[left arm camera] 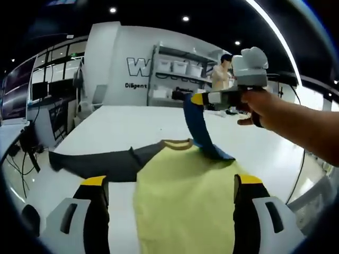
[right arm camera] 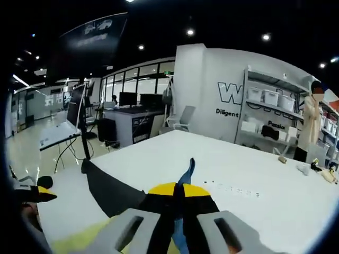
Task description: Fold the garment on the visible template until the final outline fits inside the template.
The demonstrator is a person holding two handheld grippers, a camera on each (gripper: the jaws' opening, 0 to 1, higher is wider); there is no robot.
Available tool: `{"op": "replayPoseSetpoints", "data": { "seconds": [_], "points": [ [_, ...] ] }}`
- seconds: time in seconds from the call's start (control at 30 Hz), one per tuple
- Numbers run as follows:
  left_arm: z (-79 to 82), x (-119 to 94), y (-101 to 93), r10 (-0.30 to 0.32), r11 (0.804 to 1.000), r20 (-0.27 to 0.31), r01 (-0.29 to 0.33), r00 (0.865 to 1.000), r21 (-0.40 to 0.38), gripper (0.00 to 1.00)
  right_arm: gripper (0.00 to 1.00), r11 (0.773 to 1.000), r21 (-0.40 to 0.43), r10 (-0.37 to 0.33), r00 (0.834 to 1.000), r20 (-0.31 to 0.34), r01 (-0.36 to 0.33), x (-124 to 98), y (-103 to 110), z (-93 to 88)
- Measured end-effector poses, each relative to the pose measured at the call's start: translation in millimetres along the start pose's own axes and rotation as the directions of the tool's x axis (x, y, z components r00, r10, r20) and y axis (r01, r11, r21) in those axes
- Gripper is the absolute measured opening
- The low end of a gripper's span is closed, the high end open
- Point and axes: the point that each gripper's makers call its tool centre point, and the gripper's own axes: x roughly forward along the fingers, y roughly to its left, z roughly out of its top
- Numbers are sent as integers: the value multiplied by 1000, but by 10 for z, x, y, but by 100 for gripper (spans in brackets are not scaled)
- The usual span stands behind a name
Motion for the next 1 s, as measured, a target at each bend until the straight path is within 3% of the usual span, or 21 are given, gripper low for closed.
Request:
{"op": "replayPoseSetpoints", "data": {
  "seconds": [0.3, 0.53, 0.73, 1.0],
  "points": [
    [-33, 15, 20, 3, 1000, -17, -3, 1000, -2, 94, 0, 997, -28, 68, 989, -130, -72, 369, 421, -574],
    [-51, 20, 36, 6, 1000, -27, -6, 1000, -5, 93, 0, 994, -46, 88, 981, -173, -97, 578, 633, -798],
    [-67, 31, 70, 13, 1000, -34, -14, 999, -13, 93, 0, 991, -32, 118, 965, -233, -129, 732, 850, -1137],
    [-99, 46, 96, 21, 1000, -48, -22, 999, -15, 92, 0, 982, 25, 186, 946, -265, -187, 810, 1093, -1332]
  ]
}}
